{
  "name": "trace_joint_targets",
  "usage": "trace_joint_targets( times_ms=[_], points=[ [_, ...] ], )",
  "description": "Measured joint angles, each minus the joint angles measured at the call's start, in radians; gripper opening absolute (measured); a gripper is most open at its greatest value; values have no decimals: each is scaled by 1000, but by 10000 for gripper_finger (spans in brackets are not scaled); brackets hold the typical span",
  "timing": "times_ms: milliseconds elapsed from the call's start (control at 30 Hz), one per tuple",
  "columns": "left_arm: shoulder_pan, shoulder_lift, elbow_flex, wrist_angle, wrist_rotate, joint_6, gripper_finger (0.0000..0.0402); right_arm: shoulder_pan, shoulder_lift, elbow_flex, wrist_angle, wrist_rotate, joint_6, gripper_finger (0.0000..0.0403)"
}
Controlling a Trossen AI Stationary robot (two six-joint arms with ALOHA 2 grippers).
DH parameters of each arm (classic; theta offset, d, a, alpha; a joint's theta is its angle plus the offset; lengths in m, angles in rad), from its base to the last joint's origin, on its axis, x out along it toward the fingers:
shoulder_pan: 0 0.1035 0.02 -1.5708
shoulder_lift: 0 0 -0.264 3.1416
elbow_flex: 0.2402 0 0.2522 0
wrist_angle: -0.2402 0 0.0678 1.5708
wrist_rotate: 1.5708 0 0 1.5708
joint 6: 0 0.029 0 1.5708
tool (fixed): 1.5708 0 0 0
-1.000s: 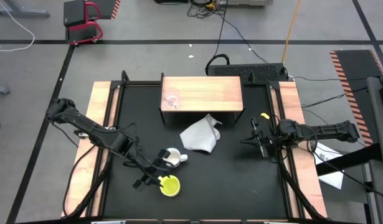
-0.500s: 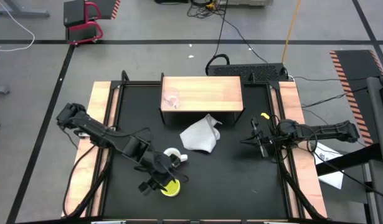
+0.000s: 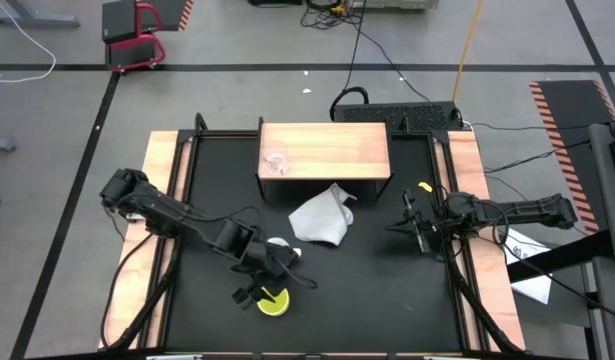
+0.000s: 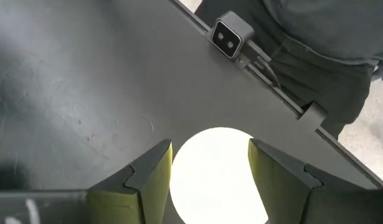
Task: Stack small to large cups/mugs on shelf
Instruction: Put the yellow mug on the shelf
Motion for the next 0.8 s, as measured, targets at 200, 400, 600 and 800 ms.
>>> trace_joint_targets(
  times_ms=[200,400,600,800],
  points=[
    [-6,20,0,13,-1,24,214,0,0,0,1,0,-2,0],
    [-20,68,0,25,-12,64,214,0,0,0,2,0,-2,0],
    [-4,72,1,26,-18,65,214,0,0,0,3,0,-1,0],
    [10,72,1,26,-18,74,214,0,0,0,3,0,0,0]
  ],
)
